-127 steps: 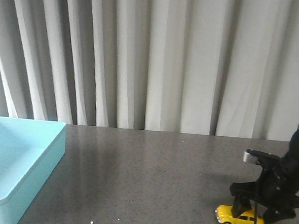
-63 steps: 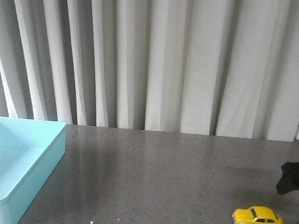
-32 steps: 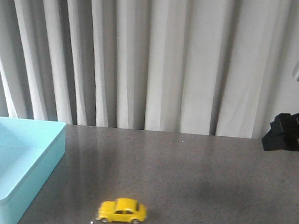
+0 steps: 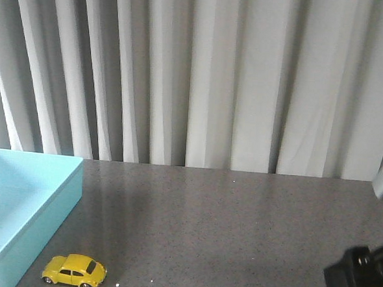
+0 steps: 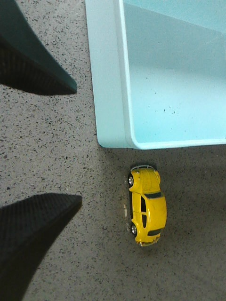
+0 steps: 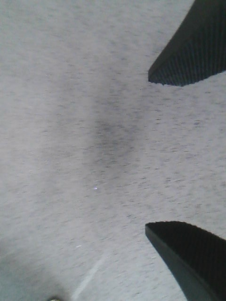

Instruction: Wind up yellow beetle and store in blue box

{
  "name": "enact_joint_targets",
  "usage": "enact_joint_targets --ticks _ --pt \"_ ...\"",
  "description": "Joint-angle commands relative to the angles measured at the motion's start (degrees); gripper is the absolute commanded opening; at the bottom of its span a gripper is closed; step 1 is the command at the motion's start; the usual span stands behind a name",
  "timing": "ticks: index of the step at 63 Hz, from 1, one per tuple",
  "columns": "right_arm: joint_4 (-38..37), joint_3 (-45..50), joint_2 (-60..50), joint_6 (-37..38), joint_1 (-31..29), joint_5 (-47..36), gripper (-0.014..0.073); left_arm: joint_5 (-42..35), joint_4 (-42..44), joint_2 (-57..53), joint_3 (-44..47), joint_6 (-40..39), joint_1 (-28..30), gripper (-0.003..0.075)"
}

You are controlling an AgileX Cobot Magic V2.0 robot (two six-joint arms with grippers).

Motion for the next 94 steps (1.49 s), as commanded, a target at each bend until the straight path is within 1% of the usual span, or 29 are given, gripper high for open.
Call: enact_joint_targets --ticks 1,14,20,26,36,42,48,56,66,77,94 --pt "-0.7 5.3 -5.4 -0.1 0.1 -4.3 0.0579 -2.8 -4.8 0.1 -2.3 7.4 -0.4 0.0451" --pt "-1.8 13.4 -11.9 -0.1 0.1 -3.8 0.0579 0.7 -20.4 5.8 -6.1 30.4 -0.4 0.0451" --pt "-1.8 15.4 -13.8 -0.1 0.1 -3.4 0.0579 2.2 -25.5 10.1 -8.7 38.0 -0.4 0.0451" --pt "-1.9 16.7 -15.2 -0.1 0.1 -3.0 0.0579 2.8 -28.4 14.2 -11.3 42.6 -0.4 0.0451" --pt "-2.0 17.0 -15.9 -0.1 0.1 -2.7 0.0579 4.8 -28.2 21.6 -17.3 44.4 -0.6 0.0451" --pt "-2.0 17.0 -15.9 -0.1 0.1 -2.9 0.0579 6.1 -26.3 26.0 -20.9 45.1 -2.5 0.0451" --pt "-2.0 17.0 -15.9 -0.1 0.1 -3.1 0.0579 7.0 -20.9 30.2 -24.5 46.6 -5.4 0.0451" --pt "-2.0 17.0 -15.9 -0.1 0.1 -3.1 0.0579 9.1 -14.1 35.2 -28.5 46.6 -8.7 0.0451" --pt "-2.0 17.0 -15.9 -0.4 0.1 -3.0 0.0579 11.8 -8.6 40.8 -33.6 49.2 -11.4 0.0452" --pt "-2.0 17.0 -15.9 -0.4 0.1 -3.0 0.0579 16.3 -7.8 46.8 -38.7 50.6 -11.7 0.0452" --pt "-1.3 17.0 -15.9 -0.8 0.1 -3.0 0.0579 17.7 -2.6 53.5 -43.2 51.0 -11.7 0.0454"
